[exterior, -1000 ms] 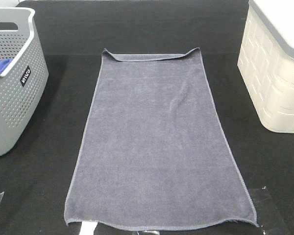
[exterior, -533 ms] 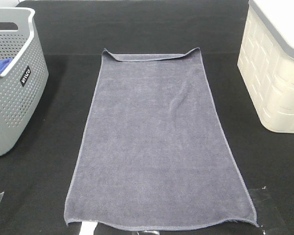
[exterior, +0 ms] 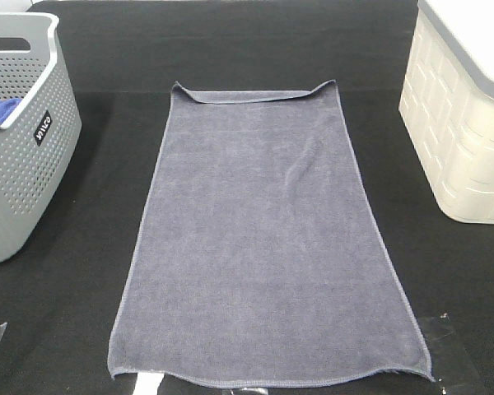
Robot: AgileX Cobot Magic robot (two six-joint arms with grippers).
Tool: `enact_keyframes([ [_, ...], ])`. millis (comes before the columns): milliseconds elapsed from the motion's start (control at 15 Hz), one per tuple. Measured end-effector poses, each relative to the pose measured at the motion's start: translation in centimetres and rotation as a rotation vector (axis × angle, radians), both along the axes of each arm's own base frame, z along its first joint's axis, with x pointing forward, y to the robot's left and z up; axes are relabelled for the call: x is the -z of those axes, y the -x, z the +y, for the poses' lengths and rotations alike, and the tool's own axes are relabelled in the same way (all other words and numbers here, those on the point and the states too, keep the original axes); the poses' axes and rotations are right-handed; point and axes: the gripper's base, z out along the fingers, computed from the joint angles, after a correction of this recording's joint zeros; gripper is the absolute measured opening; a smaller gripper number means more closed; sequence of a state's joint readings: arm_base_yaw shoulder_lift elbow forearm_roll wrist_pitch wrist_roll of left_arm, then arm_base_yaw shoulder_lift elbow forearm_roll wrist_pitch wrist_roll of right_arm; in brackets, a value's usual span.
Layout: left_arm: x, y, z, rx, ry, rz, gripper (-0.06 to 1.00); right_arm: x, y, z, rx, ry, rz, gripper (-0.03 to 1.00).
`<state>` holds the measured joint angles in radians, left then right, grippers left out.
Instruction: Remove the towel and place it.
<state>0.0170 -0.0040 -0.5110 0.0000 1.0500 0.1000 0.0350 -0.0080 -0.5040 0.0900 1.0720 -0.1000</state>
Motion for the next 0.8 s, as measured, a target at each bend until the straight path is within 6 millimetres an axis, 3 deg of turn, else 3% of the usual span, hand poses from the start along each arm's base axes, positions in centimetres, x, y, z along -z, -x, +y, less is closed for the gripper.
enact_keyframes([
  [800, 0.0, 0.0, 0.0, 0.0, -0.001, 0.0, 0.44, 0.0, 0.0, 0.0, 0.0, 0.0, 0.0, 0.58],
])
